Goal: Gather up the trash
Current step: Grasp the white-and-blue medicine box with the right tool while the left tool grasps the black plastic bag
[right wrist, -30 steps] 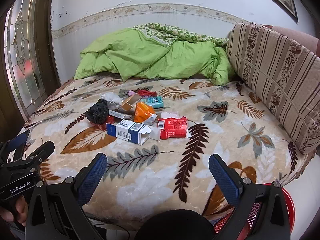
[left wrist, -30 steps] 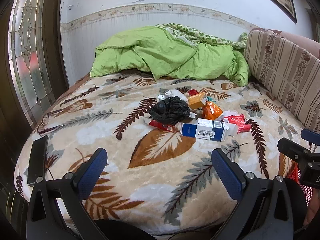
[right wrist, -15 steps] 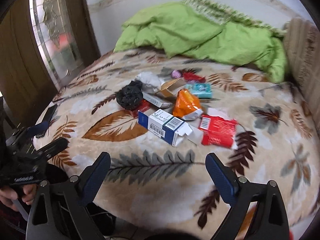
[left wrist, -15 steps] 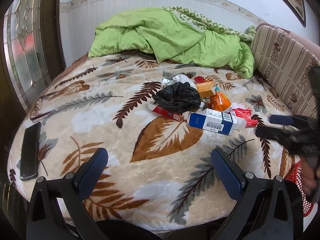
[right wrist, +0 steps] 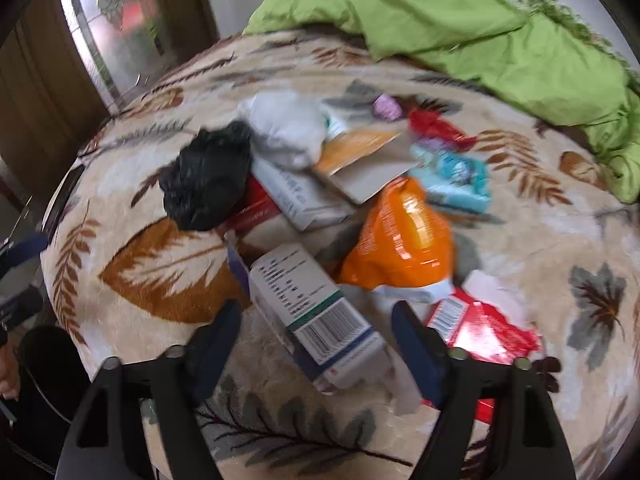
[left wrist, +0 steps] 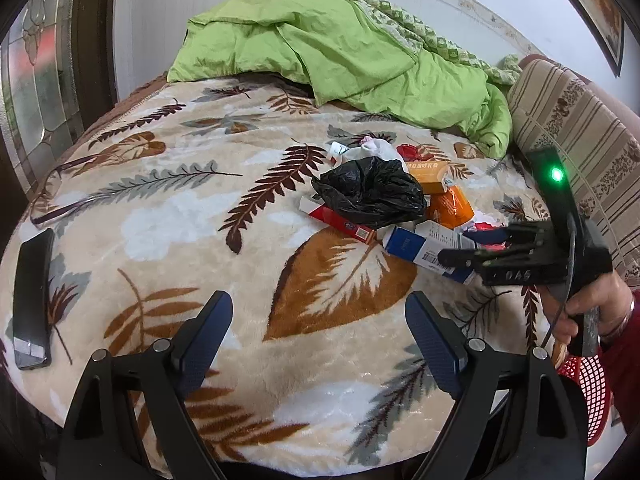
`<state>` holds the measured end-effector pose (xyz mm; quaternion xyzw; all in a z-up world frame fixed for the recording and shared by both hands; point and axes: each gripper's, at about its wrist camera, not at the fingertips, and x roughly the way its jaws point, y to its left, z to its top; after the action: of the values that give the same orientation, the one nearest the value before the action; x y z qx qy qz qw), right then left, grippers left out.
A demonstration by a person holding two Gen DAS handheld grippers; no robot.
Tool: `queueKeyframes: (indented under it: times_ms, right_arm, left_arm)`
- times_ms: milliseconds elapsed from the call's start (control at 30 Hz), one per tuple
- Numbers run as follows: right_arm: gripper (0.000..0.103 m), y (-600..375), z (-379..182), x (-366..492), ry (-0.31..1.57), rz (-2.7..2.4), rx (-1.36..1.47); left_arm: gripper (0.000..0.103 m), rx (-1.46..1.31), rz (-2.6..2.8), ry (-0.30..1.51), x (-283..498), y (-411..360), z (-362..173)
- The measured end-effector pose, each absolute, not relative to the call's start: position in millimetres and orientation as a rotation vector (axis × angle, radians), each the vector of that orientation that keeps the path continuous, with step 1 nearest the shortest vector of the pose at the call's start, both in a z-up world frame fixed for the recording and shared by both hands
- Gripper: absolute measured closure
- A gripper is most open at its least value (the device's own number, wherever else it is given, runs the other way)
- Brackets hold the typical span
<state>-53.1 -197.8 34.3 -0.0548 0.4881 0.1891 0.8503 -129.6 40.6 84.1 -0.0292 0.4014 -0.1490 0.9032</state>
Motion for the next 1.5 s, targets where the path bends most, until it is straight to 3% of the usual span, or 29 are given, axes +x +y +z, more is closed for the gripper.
queueKeyframes:
  times_ms: [33,133,567,933,1000,1033,1233,1500]
  right_arm:
    - [0.05,-194,32,-57,1.034,0.391,-0.132]
    - [0.059,-186,33,-74,1.009,0.378,-0.136]
    - [0.063,-215,58,-144,0.906,0.174,0.162]
    - [0.063,-239,52,-160,0.848,0.139,0.305]
    - [0.063,-237,52,-161,0.843,0.147,0.298]
    - [0.063,-236,51,-161,0.838,0.148,0.296]
    - [0.063,-240,50,-162,0.828,0.151,0.312]
    - [0.063,-238,54,-168,0.797,0.117,0.292]
  left_arm:
    - [0.015,-0.067,-0.314,0.835,-127,40,84]
    - [0.015,-0.106,-0.332,0.868,-113,39,84]
    - [0.015,-0.353,-0.345,1.019,-36,8,90]
    - [0.015,-0.395,-0.251,1.136,19,-19,64]
    - [0.023,-0.379,-0.247,1.131,18,-19,59]
    - [0.044,-0.378,-0.252,1.119,15,-18,57]
    - [0.076,-0.377,-0.316,1.035,0,-7,57]
    - [0.082,-0.282,-0.388,0.939,-37,-4,63]
